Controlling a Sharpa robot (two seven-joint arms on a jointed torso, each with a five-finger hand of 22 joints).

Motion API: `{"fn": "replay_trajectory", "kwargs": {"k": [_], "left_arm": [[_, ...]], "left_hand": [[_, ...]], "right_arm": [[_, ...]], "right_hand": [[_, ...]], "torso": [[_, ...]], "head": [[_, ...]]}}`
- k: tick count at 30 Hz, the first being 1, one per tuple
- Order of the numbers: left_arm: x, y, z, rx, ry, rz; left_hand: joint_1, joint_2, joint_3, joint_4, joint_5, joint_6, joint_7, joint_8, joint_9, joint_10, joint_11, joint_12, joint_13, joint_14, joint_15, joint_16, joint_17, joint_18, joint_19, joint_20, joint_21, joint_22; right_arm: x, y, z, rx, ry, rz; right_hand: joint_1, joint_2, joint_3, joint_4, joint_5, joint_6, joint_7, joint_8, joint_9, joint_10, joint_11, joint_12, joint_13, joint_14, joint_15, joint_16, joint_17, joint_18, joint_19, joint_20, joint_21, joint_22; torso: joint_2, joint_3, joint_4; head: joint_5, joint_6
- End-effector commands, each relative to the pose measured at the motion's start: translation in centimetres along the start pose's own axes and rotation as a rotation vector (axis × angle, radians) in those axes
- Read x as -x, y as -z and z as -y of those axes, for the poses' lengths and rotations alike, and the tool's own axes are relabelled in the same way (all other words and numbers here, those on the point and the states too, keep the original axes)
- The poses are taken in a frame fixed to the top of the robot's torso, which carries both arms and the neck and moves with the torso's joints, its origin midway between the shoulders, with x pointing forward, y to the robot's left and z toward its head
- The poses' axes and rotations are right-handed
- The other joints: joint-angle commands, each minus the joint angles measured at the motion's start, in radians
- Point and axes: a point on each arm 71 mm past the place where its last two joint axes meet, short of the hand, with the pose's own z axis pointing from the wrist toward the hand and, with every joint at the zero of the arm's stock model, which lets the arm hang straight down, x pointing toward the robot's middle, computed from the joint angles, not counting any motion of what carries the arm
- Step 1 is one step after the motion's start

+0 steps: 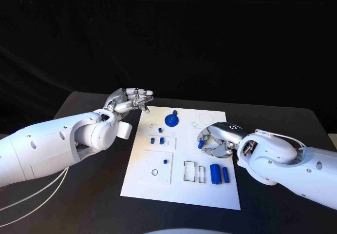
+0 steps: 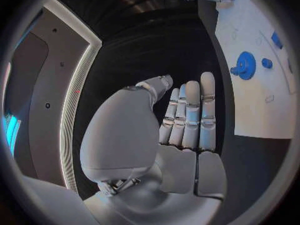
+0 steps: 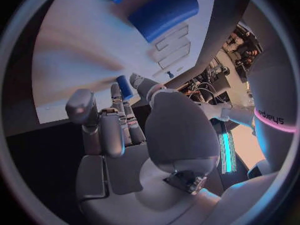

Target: Assemble the parts on the task board

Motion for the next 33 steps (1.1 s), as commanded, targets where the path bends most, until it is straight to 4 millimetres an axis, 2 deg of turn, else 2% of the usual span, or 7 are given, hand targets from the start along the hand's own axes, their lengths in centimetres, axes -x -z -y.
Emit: {"fn": "replay_trajectory", "kwargs": {"k": [1,7,12,17,24,33], "left_arm": [[-0.23,-0.03,0.1,-0.008,0.01,-0.018],[-0.25,-0.03,0.09,-0.007,0.011,-0.02],[-0.25,-0.01,0.09,-0.006,0.011,-0.021],[-0.24,0.0,0.09,-0.005,0.011,-0.021],[-0.21,0.01,0.09,-0.004,0.011,-0.02],[-0.16,0.03,0.09,-0.004,0.01,-0.019]], "left_hand": [[-0.009,0.001,0.0,-0.007,-0.004,-0.007,0.001,-0.004,0.001,-0.006,-0.003,-0.004,0.001,-0.008,0.001,-0.002,-0.001,0.013,-0.005,0.005,-0.004,-0.001],[-0.01,0.002,-0.001,-0.008,-0.004,-0.006,0.001,-0.004,0.002,-0.008,-0.002,-0.004,0.002,-0.009,0.002,-0.001,-0.001,0.013,-0.006,0.005,-0.005,-0.001],[-0.01,0.002,-0.001,-0.008,-0.004,-0.006,0.001,-0.004,0.002,-0.008,-0.002,-0.004,0.002,-0.009,0.002,-0.001,-0.001,0.013,-0.006,0.005,-0.005,-0.001],[-0.011,0.003,-0.001,-0.008,-0.004,-0.007,0.001,-0.004,0.002,-0.009,-0.002,-0.003,0.002,-0.009,0.002,0.0,-0.001,0.013,-0.006,0.006,-0.005,-0.001],[-0.011,0.003,-0.001,-0.008,-0.004,-0.007,0.001,-0.004,0.002,-0.009,-0.002,-0.003,0.002,-0.009,0.002,0.0,-0.001,0.013,-0.006,0.006,-0.005,-0.001],[-0.011,0.003,-0.001,-0.008,-0.004,-0.007,0.001,-0.004,0.002,-0.009,-0.002,-0.003,0.002,-0.009,0.002,0.0,-0.001,0.013,-0.006,0.006,-0.005,-0.001]], "right_arm": [[0.15,-0.17,-0.12,0.006,0.026,0.038],[0.0,-0.48,-0.65,0.025,0.038,0.053],[-0.1,-0.59,-0.89,0.032,0.038,0.061],[-0.16,-0.61,-0.86,0.029,0.045,0.061],[-0.15,-0.56,-0.85,0.023,0.066,0.07],[0.04,-0.33,-0.92,0.019,0.077,0.099]], "right_hand": [[0.0,0.008,0.011,0.001,-0.003,0.011,-0.001,-0.001,-0.001,0.013,0.001,0.006,-0.003,0.03,-0.001,0.005,0.001,-0.01,0.006,-0.001,0.002,0.0],[0.006,0.007,0.041,0.005,-0.019,0.04,-0.009,0.008,0.001,0.05,-0.008,0.015,-0.004,0.031,-0.007,0.007,0.004,-0.012,0.01,-0.006,0.01,0.008],[0.011,0.012,0.062,0.006,-0.027,0.068,-0.016,0.019,0.005,0.084,-0.018,0.027,0.0,0.033,-0.015,0.011,0.013,-0.014,0.017,-0.012,0.02,0.018],[0.031,0.03,0.096,-0.002,-0.061,0.12,-0.033,0.049,0.017,0.12,-0.035,0.042,0.01,0.035,-0.029,0.014,0.018,-0.016,0.024,-0.024,0.031,0.029],[0.052,0.052,0.126,-0.019,-0.069,0.156,-0.049,0.079,0.034,0.158,-0.051,0.058,0.025,0.038,-0.043,0.019,0.029,-0.019,0.033,-0.037,0.047,0.044],[0.055,0.065,0.149,-0.028,-0.069,0.157,-0.053,0.095,0.048,0.172,-0.057,0.063,0.034,0.04,-0.049,0.022,0.035,-0.021,0.036,-0.044,0.055,0.052]], "torso": [[0.0,0.0004,-0.0013],[0.001,0.0017,-0.0005],[0.001,0.001,-0.0002],[0.0,0.0001,-0.0006],[-0.001,0.0002,-0.0003],[-0.001,0.0,-0.0006]], "head": [[0.0,0.0],[-0.002,0.001],[-0.002,0.0],[-0.002,-0.002],[-0.001,-0.003],[0.0,-0.004]]}}
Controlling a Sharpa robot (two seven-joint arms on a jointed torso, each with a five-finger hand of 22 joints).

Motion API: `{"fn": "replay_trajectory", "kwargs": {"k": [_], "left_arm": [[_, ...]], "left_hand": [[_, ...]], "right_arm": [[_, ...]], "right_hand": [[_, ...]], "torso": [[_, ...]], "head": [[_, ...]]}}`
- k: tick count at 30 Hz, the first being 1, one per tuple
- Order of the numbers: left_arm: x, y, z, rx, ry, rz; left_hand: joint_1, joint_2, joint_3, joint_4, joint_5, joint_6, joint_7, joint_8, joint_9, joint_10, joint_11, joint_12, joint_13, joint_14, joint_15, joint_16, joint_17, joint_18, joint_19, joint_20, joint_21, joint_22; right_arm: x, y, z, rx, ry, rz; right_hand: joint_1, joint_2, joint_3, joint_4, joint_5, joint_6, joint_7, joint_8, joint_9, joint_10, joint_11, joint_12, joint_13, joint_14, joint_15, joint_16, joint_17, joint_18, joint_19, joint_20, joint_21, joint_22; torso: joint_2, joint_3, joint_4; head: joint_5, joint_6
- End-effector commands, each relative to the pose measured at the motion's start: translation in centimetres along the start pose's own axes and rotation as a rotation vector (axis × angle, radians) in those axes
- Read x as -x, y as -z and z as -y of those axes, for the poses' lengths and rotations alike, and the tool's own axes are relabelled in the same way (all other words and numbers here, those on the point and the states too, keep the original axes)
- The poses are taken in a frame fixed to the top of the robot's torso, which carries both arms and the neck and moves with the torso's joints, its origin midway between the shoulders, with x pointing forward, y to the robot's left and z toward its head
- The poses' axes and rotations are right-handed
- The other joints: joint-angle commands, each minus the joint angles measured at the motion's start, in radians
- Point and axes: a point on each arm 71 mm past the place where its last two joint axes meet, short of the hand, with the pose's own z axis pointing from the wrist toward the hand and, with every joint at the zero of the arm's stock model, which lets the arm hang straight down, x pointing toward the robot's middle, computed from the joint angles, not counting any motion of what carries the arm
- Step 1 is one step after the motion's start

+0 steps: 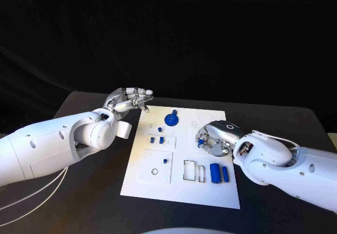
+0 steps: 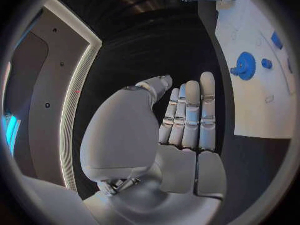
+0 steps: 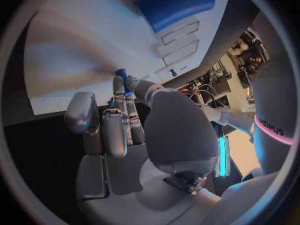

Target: Assemble the parts on the task board

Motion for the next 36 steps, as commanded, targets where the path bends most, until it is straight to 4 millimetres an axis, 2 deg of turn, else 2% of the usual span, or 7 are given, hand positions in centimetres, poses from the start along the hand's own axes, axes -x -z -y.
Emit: {"fn": "replay_trajectory", "kwargs": {"k": [1,7,16,24,30,36], "left_arm": [[-0.2,0.0,0.1,-0.005,0.009,-0.016],[-0.2,0.0,0.1,-0.004,0.009,-0.015],[-0.2,-0.1,0.0,-0.004,0.008,-0.013],[-0.2,-0.1,0.0,-0.004,0.009,-0.014],[-0.3,-0.2,0.0,-0.004,0.01,-0.016],[-0.6,-0.3,-0.1,-0.005,0.013,-0.023]], "left_hand": [[-0.007,-0.001,0.002,-0.005,-0.004,-0.007,0.001,-0.004,0.001,-0.005,0.002,-0.003,0.001,-0.006,-0.002,0.0,-0.001,0.013,-0.003,0.002,-0.005,-0.001],[-0.008,0.001,0.002,-0.006,-0.004,-0.008,0.001,-0.004,0.001,-0.006,0.002,-0.002,0.001,-0.006,-0.002,0.001,-0.001,0.013,-0.003,0.003,-0.005,-0.001],[-0.007,0.002,0.003,-0.007,-0.004,-0.008,0.001,-0.004,0.001,-0.007,0.002,-0.002,0.001,-0.006,-0.002,0.001,-0.001,0.013,-0.003,0.003,-0.004,-0.001],[-0.007,0.003,0.003,-0.007,-0.004,-0.008,0.001,-0.004,0.001,-0.007,0.002,-0.002,0.001,-0.007,-0.002,0.001,-0.001,0.013,-0.003,0.003,-0.004,-0.001],[-0.007,0.003,0.003,-0.007,-0.004,-0.008,0.001,-0.004,0.001,-0.007,0.002,-0.002,0.001,-0.007,-0.002,0.001,-0.001,0.013,-0.003,0.003,-0.004,-0.001],[-0.008,0.003,0.003,-0.008,-0.004,-0.009,0.002,-0.004,0.001,-0.008,0.002,-0.002,0.001,-0.007,-0.001,0.001,-0.001,0.013,-0.003,0.003,-0.005,-0.001]], "right_arm": [[0.4,0.1,-0.1,0.002,0.025,0.039],[0.9,0.6,-0.6,0.015,0.003,0.074],[2.5,1.4,-2.3,0.065,-0.041,0.142],[3.0,1.7,-3.7,0.105,-0.074,0.165],[2.9,1.3,-5.8,0.17,-0.116,0.172],[1.6,0.3,-8.9,0.256,-0.161,0.149]], "right_hand": [[0.0,0.011,0.005,0.001,0.001,0.006,0.004,0.018,0.022,-0.002,-0.006,-0.003,-0.002,0.04,-0.005,0.003,0.001,-0.01,0.001,-0.008,0.006,0.002],[0.0,0.007,0.012,-0.005,0.001,0.003,0.006,0.022,0.026,-0.003,-0.005,-0.005,0.0,0.039,-0.006,0.003,0.0,-0.01,0.001,-0.009,0.006,0.003],[-0.002,0.001,0.014,-0.009,0.001,0.001,0.007,0.025,0.03,-0.004,-0.005,-0.006,0.001,0.04,-0.005,0.004,0.003,-0.012,0.004,-0.01,0.013,0.008],[-0.005,-0.003,0.015,-0.01,0.001,0.0,0.007,0.026,0.032,-0.006,-0.004,-0.007,0.002,0.039,-0.005,0.003,0.0,-0.012,0.003,-0.009,0.01,0.007],[-0.005,-0.003,0.015,-0.01,0.001,0.0,0.008,0.026,0.032,-0.007,-0.004,-0.007,0.002,0.039,-0.005,0.003,0.0,-0.012,0.003,-0.009,0.01,0.007],[-0.004,-0.002,0.018,-0.012,0.002,-0.001,0.008,0.027,0.033,-0.007,-0.004,-0.008,0.003,0.039,-0.005,0.002,-0.001,-0.011,0.001,-0.009,0.007,0.006]], "torso": [[0.0,-0.0002,-0.0004],[-0.001,0.0008,-0.0005],[-0.001,0.0,-0.0008],[0.0,0.0,-0.0003],[0.0,-0.0001,-0.0011],[0.0,-0.0005,0.0005]], "head": [[0.001,0.0],[0.003,0.0],[0.003,0.002],[0.005,0.004],[0.013,0.002],[0.025,-0.002]]}}
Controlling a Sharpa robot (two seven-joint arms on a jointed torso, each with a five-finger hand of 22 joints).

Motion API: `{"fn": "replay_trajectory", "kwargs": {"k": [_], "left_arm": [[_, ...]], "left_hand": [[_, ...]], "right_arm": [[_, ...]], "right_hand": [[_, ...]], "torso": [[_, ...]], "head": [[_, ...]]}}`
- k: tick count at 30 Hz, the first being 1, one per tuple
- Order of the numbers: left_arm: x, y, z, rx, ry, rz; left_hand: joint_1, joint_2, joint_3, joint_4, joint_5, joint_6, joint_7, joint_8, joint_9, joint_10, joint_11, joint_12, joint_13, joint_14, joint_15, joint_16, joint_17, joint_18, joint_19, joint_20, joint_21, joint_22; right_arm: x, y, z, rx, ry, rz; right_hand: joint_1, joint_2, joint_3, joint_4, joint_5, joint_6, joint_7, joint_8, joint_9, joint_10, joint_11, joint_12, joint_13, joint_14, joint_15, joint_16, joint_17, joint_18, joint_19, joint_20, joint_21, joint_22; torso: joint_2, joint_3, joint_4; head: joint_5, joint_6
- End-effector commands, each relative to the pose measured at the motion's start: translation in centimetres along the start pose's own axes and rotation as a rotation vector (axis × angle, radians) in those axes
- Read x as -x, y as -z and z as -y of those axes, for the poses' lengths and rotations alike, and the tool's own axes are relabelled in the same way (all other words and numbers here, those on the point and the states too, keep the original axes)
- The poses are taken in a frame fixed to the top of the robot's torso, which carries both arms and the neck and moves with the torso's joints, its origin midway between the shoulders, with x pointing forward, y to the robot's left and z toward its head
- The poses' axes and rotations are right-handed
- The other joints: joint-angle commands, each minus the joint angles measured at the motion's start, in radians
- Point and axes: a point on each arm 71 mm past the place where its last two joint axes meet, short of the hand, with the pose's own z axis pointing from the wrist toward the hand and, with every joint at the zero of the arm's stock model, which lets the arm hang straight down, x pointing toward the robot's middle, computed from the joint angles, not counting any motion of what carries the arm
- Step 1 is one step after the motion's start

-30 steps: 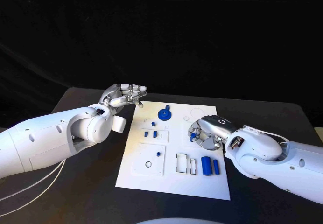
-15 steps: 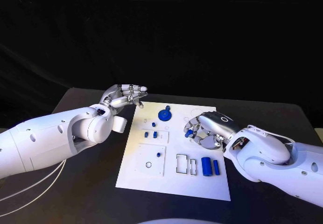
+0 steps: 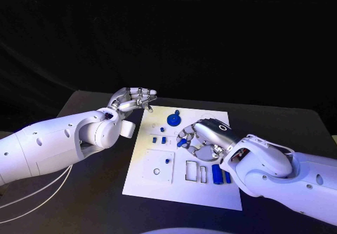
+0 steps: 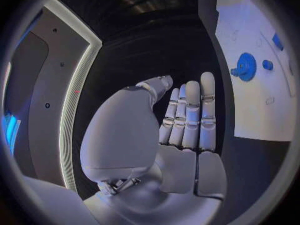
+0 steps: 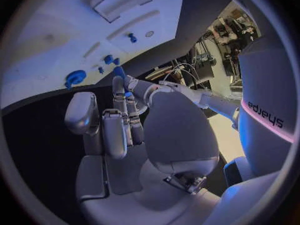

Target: Assemble the parts on the task board

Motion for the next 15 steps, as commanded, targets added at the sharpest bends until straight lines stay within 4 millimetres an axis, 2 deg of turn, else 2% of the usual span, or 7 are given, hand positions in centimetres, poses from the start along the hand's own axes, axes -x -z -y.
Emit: {"fn": "replay_trajectory", "kwargs": {"k": [1,7,15], "left_arm": [[-0.4,-0.1,0.0,-0.006,0.011,-0.02],[-0.8,-0.3,0.0,-0.006,0.015,-0.027],[-1.0,-0.4,-0.1,-0.007,0.016,-0.031]], "left_hand": [[-0.008,0.003,0.0,-0.005,-0.004,-0.009,0.001,-0.004,0.002,-0.008,0.002,-0.002,0.002,-0.007,-0.001,0.001,-0.001,0.013,-0.003,0.003,-0.005,-0.001],[-0.008,0.003,0.0,-0.005,-0.004,-0.009,0.001,-0.004,0.002,-0.008,0.002,-0.002,0.002,-0.007,-0.001,0.001,-0.001,0.013,-0.003,0.003,-0.005,-0.001],[-0.008,0.003,0.0,-0.006,-0.004,-0.009,0.001,-0.004,0.002,-0.009,0.002,-0.002,0.002,-0.008,-0.001,0.001,-0.001,0.013,-0.003,0.003,-0.005,-0.001]], "right_arm": [[-0.8,-0.4,-1.2,0.055,-0.034,-0.002],[-3.4,-1.3,-2.6,0.096,-0.075,-0.046],[-6.5,-1.7,-3.3,0.107,-0.109,-0.096]], "right_hand": [[-0.009,-0.003,0.007,-0.001,0.003,-0.001,0.008,0.027,0.033,-0.007,-0.004,-0.004,0.0,0.039,-0.005,0.003,-0.001,-0.012,-0.002,-0.006,-0.001,-0.001],[-0.008,-0.002,0.009,-0.002,0.003,-0.001,0.008,0.028,0.034,-0.007,-0.003,-0.004,0.001,0.039,-0.005,0.002,-0.003,-0.011,-0.005,-0.006,-0.005,-0.003],[-0.008,-0.001,0.011,-0.003,0.004,-0.002,0.008,0.028,0.034,-0.007,-0.003,-0.005,0.001,0.039,-0.005,0.001,-0.003,-0.01,-0.006,-0.006,-0.008,-0.005]], "torso": [[0.001,-0.0004,0.0011],[0.0,-0.0018,0.0026],[0.0,-0.001,0.0004]], "head": [[0.008,-0.002],[0.017,-0.006],[0.032,-0.012]]}}
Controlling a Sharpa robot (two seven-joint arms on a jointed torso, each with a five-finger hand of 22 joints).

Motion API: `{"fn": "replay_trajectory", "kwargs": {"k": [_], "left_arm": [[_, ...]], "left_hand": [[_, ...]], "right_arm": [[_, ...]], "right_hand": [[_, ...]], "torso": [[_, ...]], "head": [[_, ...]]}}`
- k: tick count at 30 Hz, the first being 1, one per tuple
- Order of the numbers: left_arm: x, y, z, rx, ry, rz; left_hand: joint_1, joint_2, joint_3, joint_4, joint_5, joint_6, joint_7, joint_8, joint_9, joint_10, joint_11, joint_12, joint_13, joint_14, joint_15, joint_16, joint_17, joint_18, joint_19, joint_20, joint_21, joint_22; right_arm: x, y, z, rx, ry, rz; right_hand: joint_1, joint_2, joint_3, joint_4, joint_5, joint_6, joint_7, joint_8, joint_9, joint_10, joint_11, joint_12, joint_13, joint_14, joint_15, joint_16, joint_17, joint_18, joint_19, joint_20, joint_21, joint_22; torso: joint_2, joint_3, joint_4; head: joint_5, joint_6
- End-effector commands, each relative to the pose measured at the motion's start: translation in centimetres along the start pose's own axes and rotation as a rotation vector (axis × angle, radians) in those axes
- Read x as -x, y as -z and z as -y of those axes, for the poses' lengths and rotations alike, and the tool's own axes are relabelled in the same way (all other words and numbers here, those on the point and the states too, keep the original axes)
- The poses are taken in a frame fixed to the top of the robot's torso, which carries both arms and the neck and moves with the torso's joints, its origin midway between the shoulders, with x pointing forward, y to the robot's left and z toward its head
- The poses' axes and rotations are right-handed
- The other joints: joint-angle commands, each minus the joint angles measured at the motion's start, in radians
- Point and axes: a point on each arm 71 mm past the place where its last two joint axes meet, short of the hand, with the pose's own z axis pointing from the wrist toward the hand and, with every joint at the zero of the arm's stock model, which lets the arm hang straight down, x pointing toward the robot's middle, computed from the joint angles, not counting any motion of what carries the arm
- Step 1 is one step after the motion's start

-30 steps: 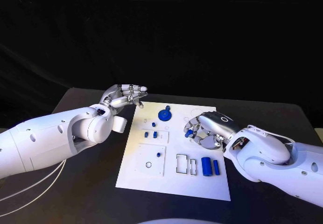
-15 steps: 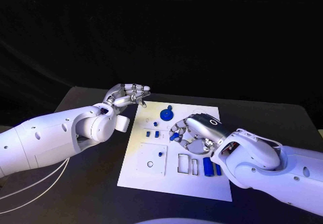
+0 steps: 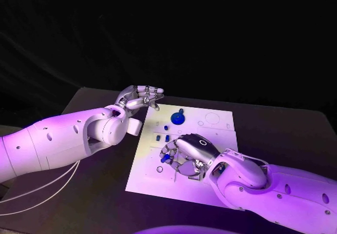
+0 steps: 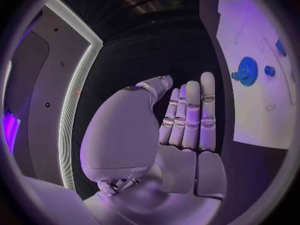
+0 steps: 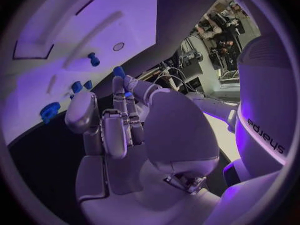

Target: Assemble the parts on the task board

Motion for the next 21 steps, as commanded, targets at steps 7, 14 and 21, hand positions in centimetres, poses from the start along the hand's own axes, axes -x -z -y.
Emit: {"fn": "replay_trajectory", "kwargs": {"k": [7,14,21], "left_arm": [[-0.4,-0.2,0.0,-0.006,0.011,-0.021],[-0.5,-0.2,0.0,-0.006,0.012,-0.022],[-0.4,-0.2,0.0,-0.005,0.011,-0.022]], "left_hand": [[-0.008,0.003,0.0,-0.006,-0.004,-0.006,-0.002,-0.004,0.001,-0.005,-0.002,-0.002,0.002,-0.008,-0.001,0.001,-0.001,0.013,-0.003,0.003,-0.005,-0.001],[-0.008,0.003,0.0,-0.006,-0.004,-0.006,-0.002,-0.004,0.001,-0.005,-0.002,-0.002,0.002,-0.008,-0.001,0.001,-0.001,0.013,-0.003,0.003,-0.005,-0.001],[-0.009,0.003,0.0,-0.007,-0.004,-0.006,-0.002,-0.004,0.001,-0.006,-0.001,-0.001,0.002,-0.009,-0.001,0.002,-0.001,0.013,-0.004,0.003,-0.005,-0.001]], "right_arm": [[-2.3,-0.5,-0.2,0.027,-0.016,-0.055],[-3.2,-0.7,0.1,0.019,-0.013,-0.077],[-3.6,-0.7,0.3,0.01,-0.007,-0.096]], "right_hand": [[-0.008,-0.001,0.009,-0.001,0.004,-0.002,0.007,0.028,0.035,-0.007,-0.003,-0.005,-0.001,0.038,-0.004,0.001,-0.004,-0.01,-0.004,-0.002,-0.007,-0.003],[-0.008,-0.001,0.009,-0.001,0.004,-0.002,0.007,0.028,0.035,-0.007,-0.003,-0.005,-0.001,0.038,-0.004,0.001,-0.004,-0.01,-0.004,-0.002,-0.007,-0.003],[-0.01,0.0,0.01,-0.001,0.004,-0.003,0.008,0.028,0.035,-0.008,-0.002,-0.006,-0.001,0.038,-0.004,0.001,-0.004,-0.01,-0.005,-0.002,-0.009,-0.004]], "torso": [[0.001,0.0012,0.0001],[0.001,0.001,-0.0009],[0.0,0.0012,-0.0011]], "head": [[0.018,-0.011],[0.025,-0.017],[0.027,-0.02]]}}
